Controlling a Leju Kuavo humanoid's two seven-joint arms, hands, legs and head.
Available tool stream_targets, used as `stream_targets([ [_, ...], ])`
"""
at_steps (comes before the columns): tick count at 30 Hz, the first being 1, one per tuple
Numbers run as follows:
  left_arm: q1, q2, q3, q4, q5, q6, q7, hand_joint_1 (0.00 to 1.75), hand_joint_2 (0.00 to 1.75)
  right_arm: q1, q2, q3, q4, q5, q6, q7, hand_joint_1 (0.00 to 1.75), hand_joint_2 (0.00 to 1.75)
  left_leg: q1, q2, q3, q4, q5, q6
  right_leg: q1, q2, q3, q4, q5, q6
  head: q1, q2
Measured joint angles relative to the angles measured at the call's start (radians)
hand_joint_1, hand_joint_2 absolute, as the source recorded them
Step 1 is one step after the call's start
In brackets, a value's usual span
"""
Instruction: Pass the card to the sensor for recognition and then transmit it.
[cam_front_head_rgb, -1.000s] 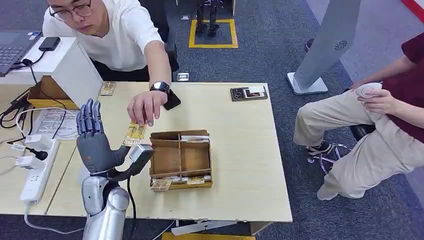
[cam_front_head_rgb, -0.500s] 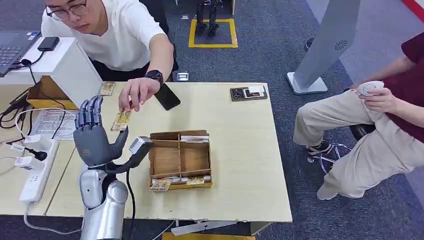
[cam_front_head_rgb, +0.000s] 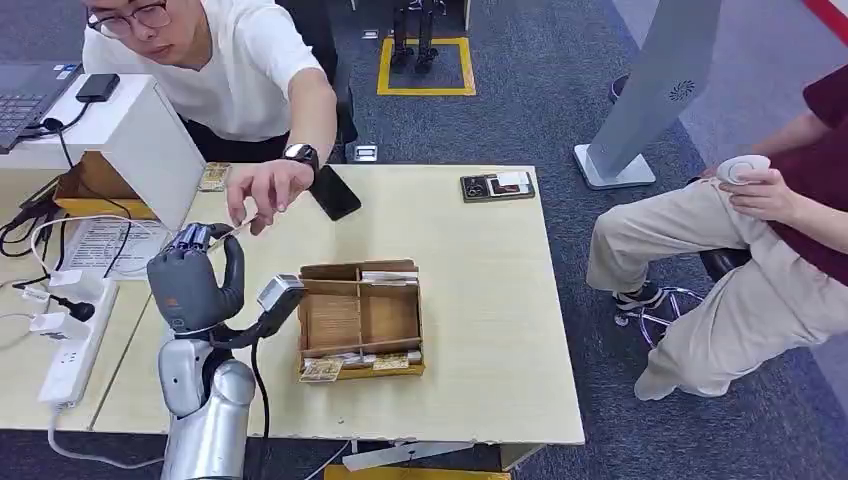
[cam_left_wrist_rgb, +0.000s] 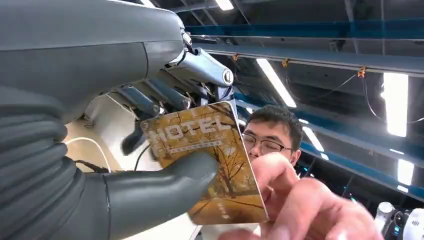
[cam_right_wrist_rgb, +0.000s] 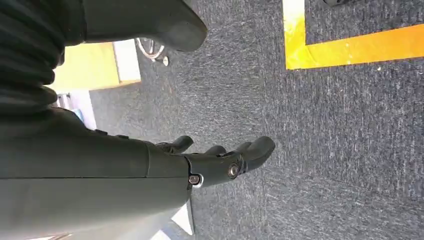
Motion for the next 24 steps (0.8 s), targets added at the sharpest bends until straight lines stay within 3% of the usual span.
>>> stream_targets([
  [12, -0.002, -0.001, 0.011, 0.000, 0.018, 0.000, -0.014, 1.75, 1.75, 0.000, 0.000, 0.000, 0.000, 0.000, -0.002, 0.000, 0.00, 1.75, 0.000, 0.000, 0.000, 0.000, 0.000, 0.000, 0.000, 0.000, 0.000, 0.000, 0.000, 0.000, 0.000, 0.000],
  [20, -0.002, -0.002, 0.013, -0.003, 0.049, 0.000, -0.053, 1.75, 1.75, 0.000, 0.000, 0.001, 0.001, 0.000, -0.003, 0.000, 0.00, 1.75, 0.000, 0.000, 0.000, 0.000, 0.000, 0.000, 0.000, 0.000, 0.000, 0.000, 0.000, 0.000, 0.000, 0.000],
  [24, -0.002, -0.002, 0.013, -0.005, 0.026, 0.000, -0.042, 1.75, 1.75, 0.000, 0.000, 0.001, 0.002, -0.002, -0.003, 0.000, 0.00, 1.75, 0.000, 0.000, 0.000, 0.000, 0.000, 0.000, 0.000, 0.000, 0.000, 0.000, 0.000, 0.000, 0.000, 0.000],
])
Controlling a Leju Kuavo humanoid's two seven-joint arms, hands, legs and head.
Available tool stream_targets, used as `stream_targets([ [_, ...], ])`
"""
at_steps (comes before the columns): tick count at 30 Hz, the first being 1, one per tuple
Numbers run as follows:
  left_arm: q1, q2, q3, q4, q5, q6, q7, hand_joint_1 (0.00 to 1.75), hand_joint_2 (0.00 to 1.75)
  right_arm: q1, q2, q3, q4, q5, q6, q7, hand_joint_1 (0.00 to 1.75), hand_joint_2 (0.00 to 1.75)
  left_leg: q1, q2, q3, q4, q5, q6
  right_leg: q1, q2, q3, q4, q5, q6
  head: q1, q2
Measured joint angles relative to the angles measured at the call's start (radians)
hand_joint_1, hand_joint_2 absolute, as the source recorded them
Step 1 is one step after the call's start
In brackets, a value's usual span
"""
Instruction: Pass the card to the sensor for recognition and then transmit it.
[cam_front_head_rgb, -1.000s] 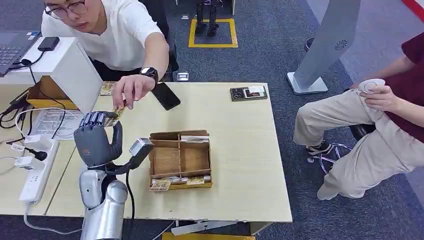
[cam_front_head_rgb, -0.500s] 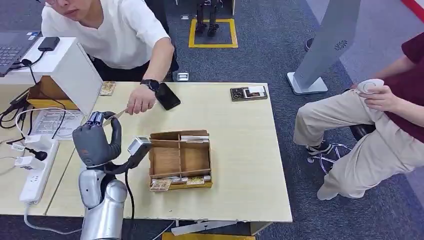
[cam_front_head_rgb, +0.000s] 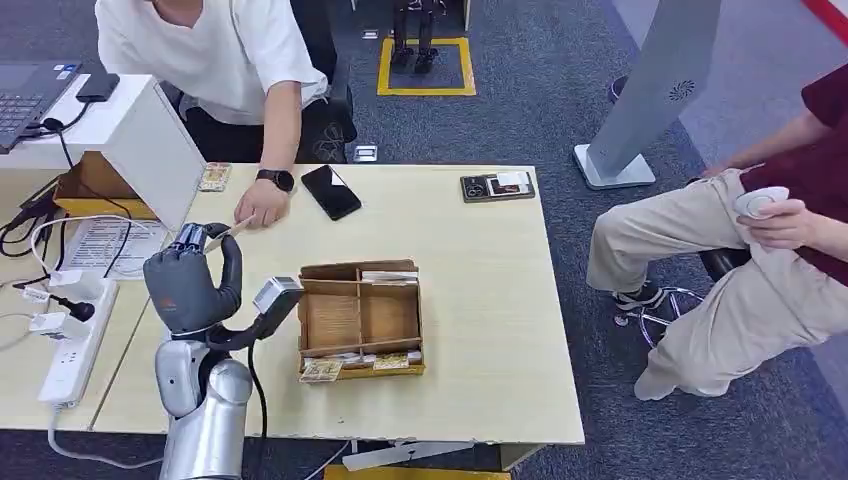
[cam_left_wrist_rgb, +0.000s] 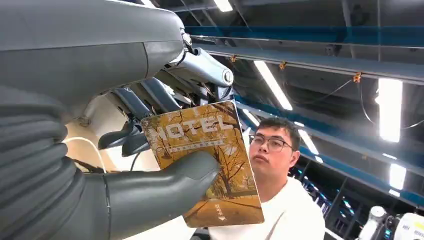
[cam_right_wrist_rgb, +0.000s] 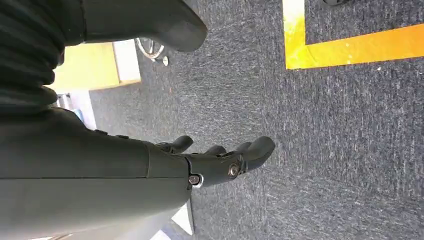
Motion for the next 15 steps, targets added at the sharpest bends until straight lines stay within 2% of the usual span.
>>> stream_targets([
  [7, -0.004, 0.000, 0.024, 0.000, -0.041, 0.000, -0.007, 1.75, 1.75, 0.000, 0.000, 0.000, 0.003, -0.007, 0.000, -0.003, 0.00, 1.75, 0.000, 0.000, 0.000, 0.000, 0.000, 0.000, 0.000, 0.000, 0.000, 0.000, 0.000, 0.000, 0.000, 0.000],
  [15, -0.041, -0.015, 0.146, -0.001, -0.021, 0.000, -0.064, 1.75, 1.75, 0.002, 0.000, 0.000, 0.004, -0.011, 0.000, -0.003, 0.00, 1.75, 0.000, 0.000, 0.000, 0.000, 0.000, 0.000, 0.000, 0.000, 0.000, 0.000, 0.000, 0.000, 0.000, 0.000],
])
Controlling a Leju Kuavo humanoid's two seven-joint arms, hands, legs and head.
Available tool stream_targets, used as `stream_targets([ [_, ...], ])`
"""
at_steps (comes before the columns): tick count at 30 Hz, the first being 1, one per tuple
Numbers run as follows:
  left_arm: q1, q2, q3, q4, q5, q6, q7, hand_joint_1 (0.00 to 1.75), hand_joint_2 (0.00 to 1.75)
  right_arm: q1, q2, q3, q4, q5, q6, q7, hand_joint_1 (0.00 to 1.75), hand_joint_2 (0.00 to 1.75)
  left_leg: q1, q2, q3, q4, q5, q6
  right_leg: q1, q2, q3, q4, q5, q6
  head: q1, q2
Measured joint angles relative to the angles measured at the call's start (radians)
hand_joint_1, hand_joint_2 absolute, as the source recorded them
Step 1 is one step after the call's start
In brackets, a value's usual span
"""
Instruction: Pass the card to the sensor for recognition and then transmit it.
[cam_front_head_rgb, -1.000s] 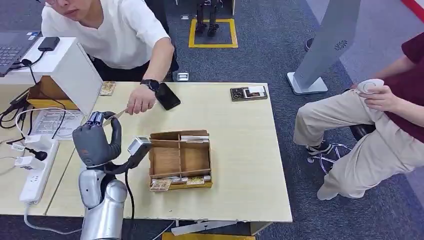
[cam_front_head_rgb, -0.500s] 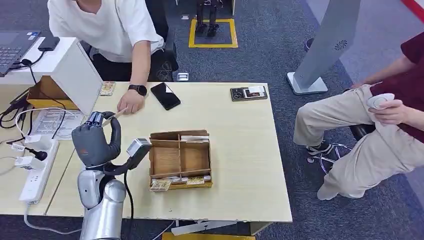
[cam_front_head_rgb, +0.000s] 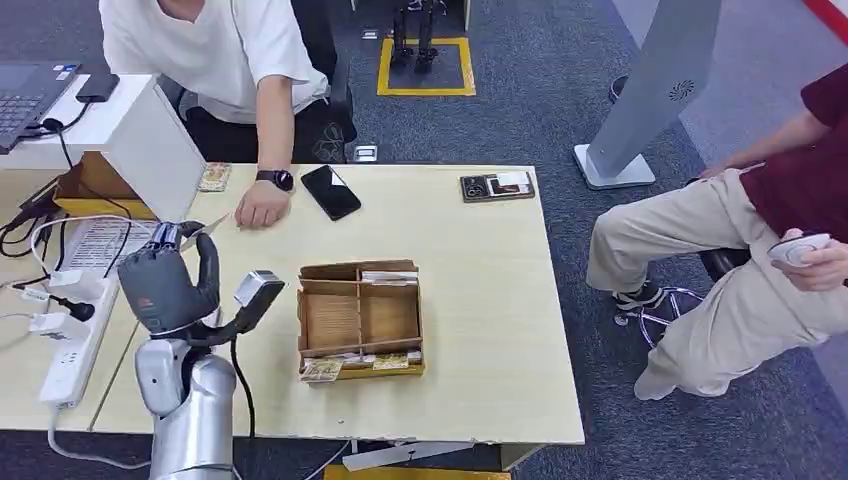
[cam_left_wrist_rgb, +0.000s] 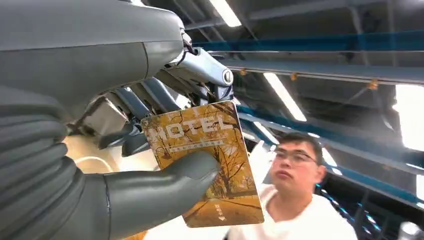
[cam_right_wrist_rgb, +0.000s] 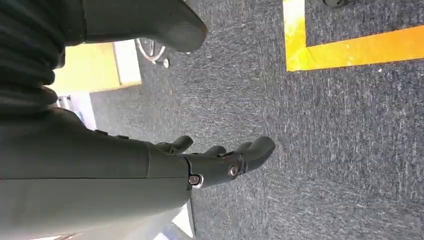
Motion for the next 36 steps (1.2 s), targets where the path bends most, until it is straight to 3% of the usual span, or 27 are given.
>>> stream_targets([
  [6, -0.001, -0.005, 0.093, 0.000, 0.053, 0.000, -0.051, 1.75, 1.75, 0.003, 0.000, 0.000, 0.000, -0.010, 0.000, 0.003, 0.00, 1.75, 0.000, 0.000, 0.000, 0.000, 0.000, 0.000, 0.000, 0.000, 0.000, 0.000, 0.000, 0.000, 0.000, 0.000],
  [16, 0.001, -0.010, 0.190, -0.004, 0.101, 0.000, -0.086, 1.75, 1.75, 0.007, 0.000, 0.000, 0.000, -0.013, -0.004, 0.006, 0.00, 1.75, 0.000, 0.000, 0.000, 0.000, 0.000, 0.000, 0.000, 0.000, 0.000, 0.000, 0.000, 0.000, 0.000, 0.000],
  [29, 0.007, -0.016, 0.281, -0.015, 0.180, 0.000, -0.112, 1.75, 1.75, 0.010, 0.000, 0.000, 0.000, -0.023, -0.009, 0.006, 0.00, 1.75, 0.001, 0.000, 0.000, 0.000, 0.000, 0.000, 0.000, -0.001, 0.000, 0.000, 0.000, 0.000, 0.000, 0.000],
  [36, 0.008, -0.016, 0.293, -0.019, 0.181, 0.000, -0.114, 1.75, 1.75, 0.010, 0.000, 0.000, 0.000, -0.023, -0.010, 0.006, 0.00, 1.75, 0.001, 0.000, 0.000, 0.000, 0.000, 0.000, 0.000, -0.001, 0.000, 0.000, 0.000, 0.000, 0.000, 0.000],
])
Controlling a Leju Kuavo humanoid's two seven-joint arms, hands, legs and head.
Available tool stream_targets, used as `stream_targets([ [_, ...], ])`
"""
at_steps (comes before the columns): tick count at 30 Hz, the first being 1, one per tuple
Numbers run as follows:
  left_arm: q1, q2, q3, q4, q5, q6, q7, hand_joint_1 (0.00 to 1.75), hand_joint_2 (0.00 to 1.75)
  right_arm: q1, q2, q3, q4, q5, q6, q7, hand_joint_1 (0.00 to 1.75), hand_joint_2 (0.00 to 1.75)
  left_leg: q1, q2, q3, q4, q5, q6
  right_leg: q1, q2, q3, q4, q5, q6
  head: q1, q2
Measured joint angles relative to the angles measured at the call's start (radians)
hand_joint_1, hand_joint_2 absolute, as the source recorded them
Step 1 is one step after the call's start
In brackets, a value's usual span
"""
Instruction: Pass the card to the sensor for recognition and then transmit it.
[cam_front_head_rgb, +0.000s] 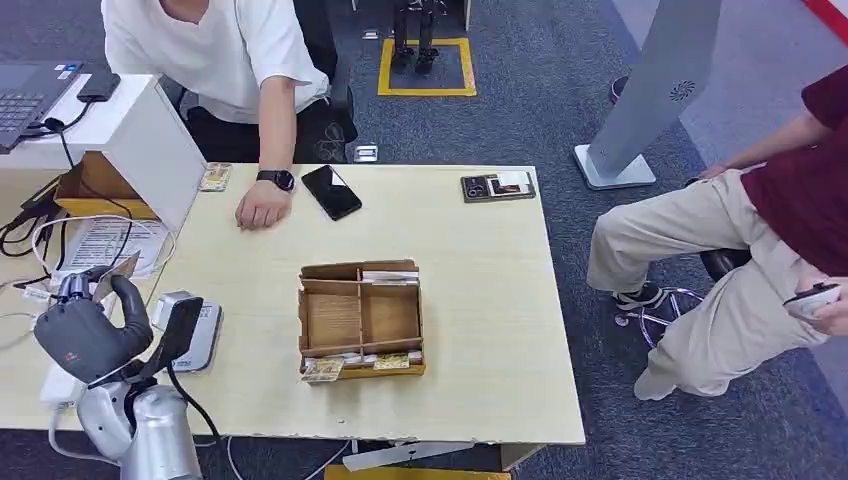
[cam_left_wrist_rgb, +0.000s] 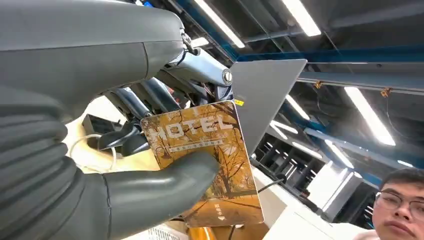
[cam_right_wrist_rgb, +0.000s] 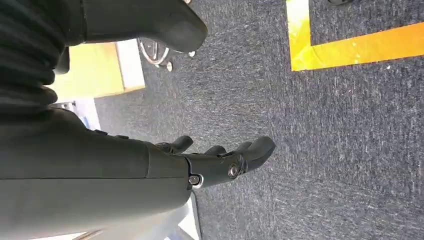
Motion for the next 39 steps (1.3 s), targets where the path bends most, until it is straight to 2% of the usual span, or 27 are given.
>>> stream_targets([
  [13, 0.004, 0.000, 0.018, -0.001, -0.005, 0.000, -0.005, 1.75, 1.75, 0.001, 0.000, 0.000, 0.000, -0.002, -0.001, 0.002, 0.00, 1.75, 0.000, 0.000, 0.000, 0.000, 0.000, 0.000, 0.000, 0.000, 0.000, 0.000, 0.000, 0.000, 0.000, 0.000],
  [17, 0.005, -0.001, 0.019, -0.001, -0.057, 0.000, 0.032, 1.75, 1.75, 0.000, 0.000, 0.000, 0.000, -0.003, -0.001, 0.001, 0.00, 1.75, 0.000, 0.000, 0.000, 0.000, 0.000, 0.000, 0.000, 0.000, 0.000, 0.000, 0.000, 0.000, 0.000, 0.000],
  [21, 0.007, 0.000, 0.019, 0.000, -0.117, 0.000, 0.097, 1.75, 1.75, 0.000, 0.000, 0.000, 0.000, -0.003, 0.000, 0.000, 0.00, 1.75, 0.000, 0.000, 0.000, 0.000, 0.000, 0.000, 0.000, 0.000, 0.000, 0.000, 0.000, 0.000, 0.000, 0.000],
  [28, 0.008, 0.000, 0.019, 0.001, -0.132, 0.000, 0.116, 1.75, 1.75, 0.000, 0.000, 0.000, 0.000, -0.003, 0.000, 0.000, 0.00, 1.75, 0.000, 0.000, 0.000, 0.000, 0.000, 0.000, 0.000, 0.000, 0.000, 0.000, 0.000, 0.000, 0.000, 0.000],
  [29, 0.008, 0.000, 0.019, 0.001, -0.143, 0.000, 0.131, 1.75, 1.75, 0.000, 0.000, 0.000, 0.000, -0.003, 0.000, 0.000, 0.00, 1.75, 0.000, 0.000, 0.000, 0.000, 0.000, 0.000, 0.000, 0.000, 0.000, 0.000, 0.000, 0.000, 0.000, 0.000],
  [32, 0.029, 0.009, 0.005, 0.010, -0.201, 0.000, 0.238, 1.75, 1.75, 0.001, 0.000, 0.000, 0.000, -0.003, 0.000, 0.002, 0.00, 1.75, 0.000, 0.000, 0.000, 0.000, 0.000, 0.000, 0.000, 0.000, 0.000, 0.000, 0.000, 0.000, 0.000, 0.000],
  [39, 0.091, 0.034, -0.054, 0.052, -0.251, 0.000, 0.366, 1.75, 1.75, 0.001, 0.000, -0.001, 0.000, -0.003, 0.003, 0.000, 0.00, 1.75, 0.000, 0.000, 0.000, 0.000, 0.000, 0.000, 0.000, 0.000, 0.000, 0.000, -0.001, 0.000, 0.000, 0.000],
])
